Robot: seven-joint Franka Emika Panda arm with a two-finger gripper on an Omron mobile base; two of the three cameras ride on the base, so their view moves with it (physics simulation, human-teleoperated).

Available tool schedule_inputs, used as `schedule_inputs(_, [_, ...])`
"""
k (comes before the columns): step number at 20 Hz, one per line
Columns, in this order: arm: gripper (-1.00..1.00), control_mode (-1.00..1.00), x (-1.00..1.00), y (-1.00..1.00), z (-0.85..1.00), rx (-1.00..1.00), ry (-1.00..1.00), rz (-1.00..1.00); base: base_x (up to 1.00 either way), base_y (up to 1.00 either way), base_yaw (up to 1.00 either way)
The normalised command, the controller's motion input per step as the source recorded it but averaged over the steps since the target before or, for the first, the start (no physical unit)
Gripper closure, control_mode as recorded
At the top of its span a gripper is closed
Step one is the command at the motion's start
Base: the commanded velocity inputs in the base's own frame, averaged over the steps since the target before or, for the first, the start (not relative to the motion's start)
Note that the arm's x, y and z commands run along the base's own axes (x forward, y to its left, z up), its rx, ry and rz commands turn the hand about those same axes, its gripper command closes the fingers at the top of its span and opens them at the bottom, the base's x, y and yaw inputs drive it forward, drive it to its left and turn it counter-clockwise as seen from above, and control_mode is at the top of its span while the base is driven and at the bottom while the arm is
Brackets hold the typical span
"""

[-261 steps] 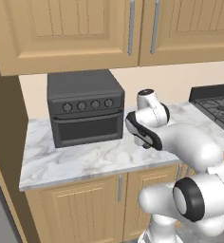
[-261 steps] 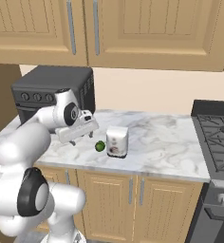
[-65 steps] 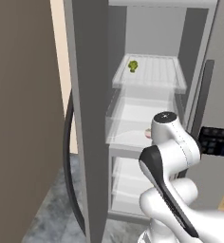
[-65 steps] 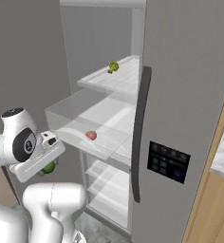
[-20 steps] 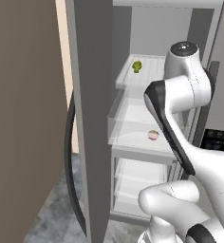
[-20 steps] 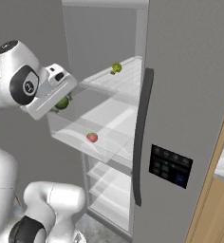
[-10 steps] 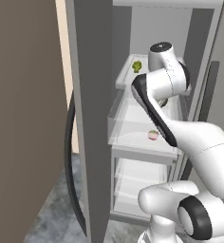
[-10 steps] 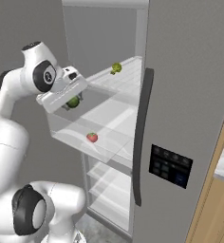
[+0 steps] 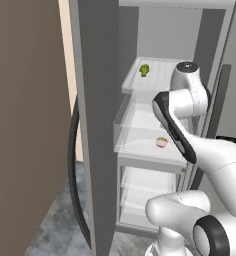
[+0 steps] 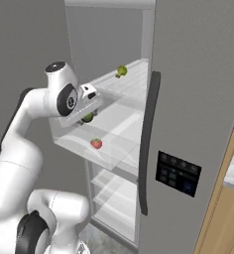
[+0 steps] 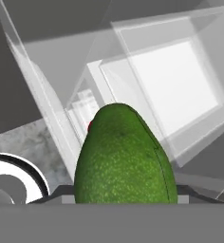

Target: Place the avocado and tomato inside the fridge drawer. Close the drawer after placing the vegetables.

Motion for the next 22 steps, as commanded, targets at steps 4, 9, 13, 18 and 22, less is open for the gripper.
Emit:
schedule_inputs(4, [1.00,-1.00,0.67,0.00,-0.08,0.16,0.00,0.01,0.00,0.00,0.00])
schedule_inputs(9, [1.00,-1.00,0.67,0.00,-0.02,0.10,0.03,0.00,0.00,0.00,0.00])
schedule_inputs(13, [1.00,-1.00,0.66,0.00,-0.09,0.05,0.05,0.00,0.00,0.00,0.00])
schedule_inputs(18, [1.00,-1.00,0.54,0.00,-0.30,0.00,0.08,0.00,0.00,0.00,0.00])
schedule_inputs(22, [1.00,-1.00,0.44,0.00,-0.41,0.00,0.06,0.00,0.00,0.00,0.00])
